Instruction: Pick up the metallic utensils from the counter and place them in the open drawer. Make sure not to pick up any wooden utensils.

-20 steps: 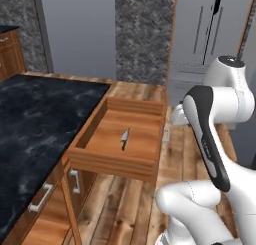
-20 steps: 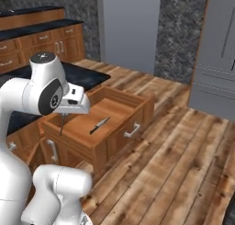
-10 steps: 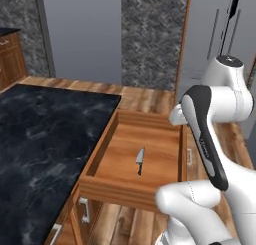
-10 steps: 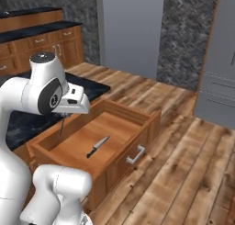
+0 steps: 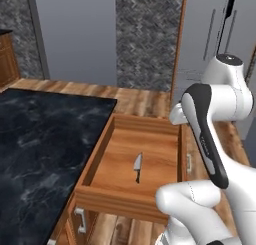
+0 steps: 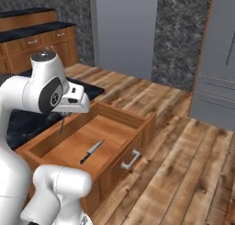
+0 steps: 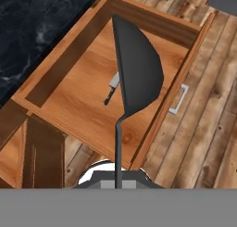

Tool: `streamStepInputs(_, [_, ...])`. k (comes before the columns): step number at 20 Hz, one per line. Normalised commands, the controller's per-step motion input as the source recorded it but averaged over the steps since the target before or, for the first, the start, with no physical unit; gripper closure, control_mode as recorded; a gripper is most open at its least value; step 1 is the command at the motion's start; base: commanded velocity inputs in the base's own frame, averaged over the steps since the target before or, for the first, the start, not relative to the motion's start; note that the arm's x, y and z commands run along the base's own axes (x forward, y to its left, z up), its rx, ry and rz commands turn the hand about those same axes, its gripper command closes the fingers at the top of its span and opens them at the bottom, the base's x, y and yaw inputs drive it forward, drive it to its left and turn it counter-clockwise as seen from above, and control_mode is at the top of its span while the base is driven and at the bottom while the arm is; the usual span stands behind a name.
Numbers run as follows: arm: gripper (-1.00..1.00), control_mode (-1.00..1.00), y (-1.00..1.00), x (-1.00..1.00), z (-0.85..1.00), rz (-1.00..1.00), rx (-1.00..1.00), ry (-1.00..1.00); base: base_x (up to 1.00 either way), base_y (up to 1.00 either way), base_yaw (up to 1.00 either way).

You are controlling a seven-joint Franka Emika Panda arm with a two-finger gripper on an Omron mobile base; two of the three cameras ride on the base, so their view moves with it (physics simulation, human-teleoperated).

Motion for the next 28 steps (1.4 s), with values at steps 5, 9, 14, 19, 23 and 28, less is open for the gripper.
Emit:
streamStepInputs(5, [1.0,1.0,0.0,0.0,0.0,0.0,0.0,0.0,0.02,0.26,-0.28])
streamStepInputs(9, [1.0,1.0,0.0,0.0,0.0,0.0,0.0,0.0,0.25,0.61,-0.32])
streamStepInputs(14, [1.0,1.0,0.0,0.0,0.0,0.0,0.0,0.0,0.1,0.89,-0.25])
streamStepInputs(19, [1.0,1.0,0.0,0.0,0.0,0.0,0.0,0.0,-0.01,0.46,-0.24])
streamStepInputs(23, [1.0,1.0,0.0,0.0,0.0,0.0,0.0,0.0,-0.01,-0.1,-0.05])
streamStepInputs(28, [1.0,1.0,0.0,0.0,0.0,0.0,0.0,0.0,0.0,-0.14,-0.03])
